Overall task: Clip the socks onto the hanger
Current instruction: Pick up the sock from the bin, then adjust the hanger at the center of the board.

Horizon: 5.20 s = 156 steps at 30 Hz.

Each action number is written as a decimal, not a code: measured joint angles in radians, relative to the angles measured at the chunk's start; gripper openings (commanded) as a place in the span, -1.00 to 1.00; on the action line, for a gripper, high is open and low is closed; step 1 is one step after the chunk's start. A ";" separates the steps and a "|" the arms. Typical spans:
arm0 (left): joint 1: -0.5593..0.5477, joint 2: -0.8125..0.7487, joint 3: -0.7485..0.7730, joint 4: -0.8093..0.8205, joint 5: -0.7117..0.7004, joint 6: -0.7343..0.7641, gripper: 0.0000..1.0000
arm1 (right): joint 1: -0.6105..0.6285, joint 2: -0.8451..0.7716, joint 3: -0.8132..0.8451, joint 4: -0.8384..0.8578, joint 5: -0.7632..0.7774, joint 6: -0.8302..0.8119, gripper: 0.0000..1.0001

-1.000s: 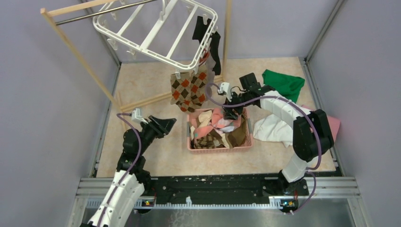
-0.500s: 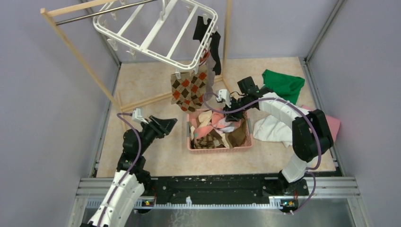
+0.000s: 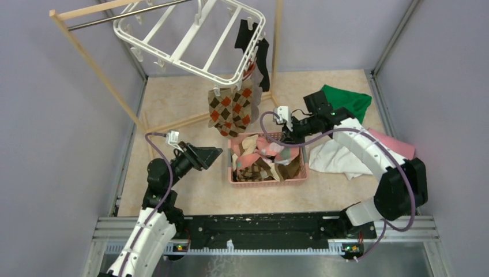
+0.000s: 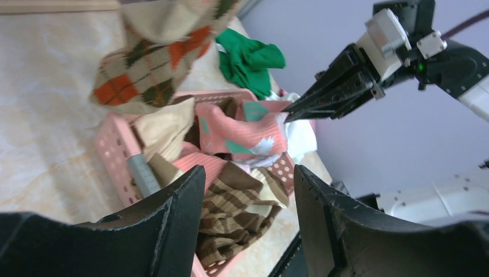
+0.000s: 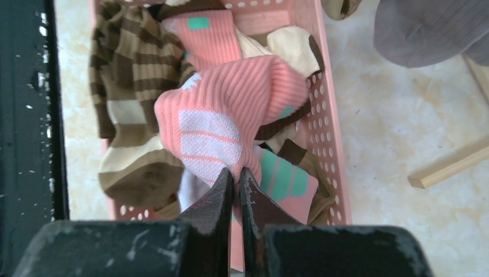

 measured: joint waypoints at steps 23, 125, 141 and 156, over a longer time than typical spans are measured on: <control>-0.293 0.128 0.051 0.395 0.112 0.048 0.67 | -0.099 -0.381 0.010 0.172 -0.345 0.335 -1.00; -0.723 0.410 0.632 -0.170 -0.259 1.438 0.97 | -0.024 -0.449 -0.304 1.106 -0.386 1.292 -1.00; -0.723 0.426 0.388 0.310 -0.252 0.537 0.65 | -0.019 -0.629 -0.459 1.083 -0.222 0.828 -1.00; -0.723 0.539 0.470 0.401 -0.250 0.439 -0.17 | -0.004 -0.630 -0.460 1.097 -0.212 0.765 -1.00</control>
